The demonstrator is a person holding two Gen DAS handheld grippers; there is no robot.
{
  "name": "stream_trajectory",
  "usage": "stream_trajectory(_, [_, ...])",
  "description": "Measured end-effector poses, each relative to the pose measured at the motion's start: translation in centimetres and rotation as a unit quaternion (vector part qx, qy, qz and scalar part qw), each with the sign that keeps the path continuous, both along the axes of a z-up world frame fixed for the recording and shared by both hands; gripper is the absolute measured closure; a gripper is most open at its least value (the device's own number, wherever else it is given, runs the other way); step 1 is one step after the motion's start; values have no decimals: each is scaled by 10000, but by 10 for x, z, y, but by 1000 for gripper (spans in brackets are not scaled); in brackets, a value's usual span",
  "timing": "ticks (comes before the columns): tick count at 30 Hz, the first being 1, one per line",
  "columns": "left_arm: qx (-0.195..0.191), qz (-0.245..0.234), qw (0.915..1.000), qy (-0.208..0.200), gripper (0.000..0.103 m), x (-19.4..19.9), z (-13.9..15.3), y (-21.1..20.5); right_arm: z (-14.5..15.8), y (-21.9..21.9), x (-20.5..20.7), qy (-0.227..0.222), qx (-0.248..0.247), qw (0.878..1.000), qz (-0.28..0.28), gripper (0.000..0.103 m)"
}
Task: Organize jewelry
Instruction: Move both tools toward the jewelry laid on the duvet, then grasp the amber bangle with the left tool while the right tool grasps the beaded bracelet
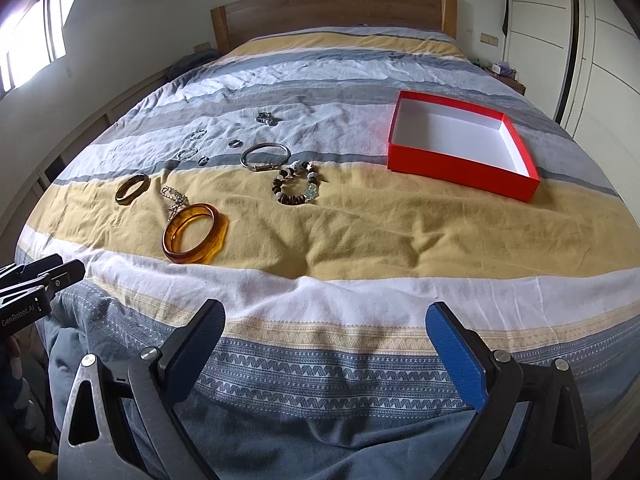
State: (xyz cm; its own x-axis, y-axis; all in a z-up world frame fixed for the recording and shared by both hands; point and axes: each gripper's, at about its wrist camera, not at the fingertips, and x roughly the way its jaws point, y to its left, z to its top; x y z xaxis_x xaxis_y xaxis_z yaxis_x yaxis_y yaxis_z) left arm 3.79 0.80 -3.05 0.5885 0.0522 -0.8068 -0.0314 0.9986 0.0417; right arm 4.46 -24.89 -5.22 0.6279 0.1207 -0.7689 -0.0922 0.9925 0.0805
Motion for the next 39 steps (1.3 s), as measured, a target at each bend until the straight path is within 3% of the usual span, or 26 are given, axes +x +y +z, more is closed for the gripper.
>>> stream_trajectory(12, [-135, -36, 9999, 90, 52, 23, -9, -7, -12, -3, 17, 158, 146, 9997, 71, 22])
stream_trajectory(30, [-413, -66, 9987, 299, 52, 76, -27, -21, -31, -4, 52, 426, 216, 9984, 309, 26])
stream_trajectory(39, [-534, -61, 9971, 540, 53, 107, -48, -26, -41, 6, 112, 557, 356, 9967, 464, 26])
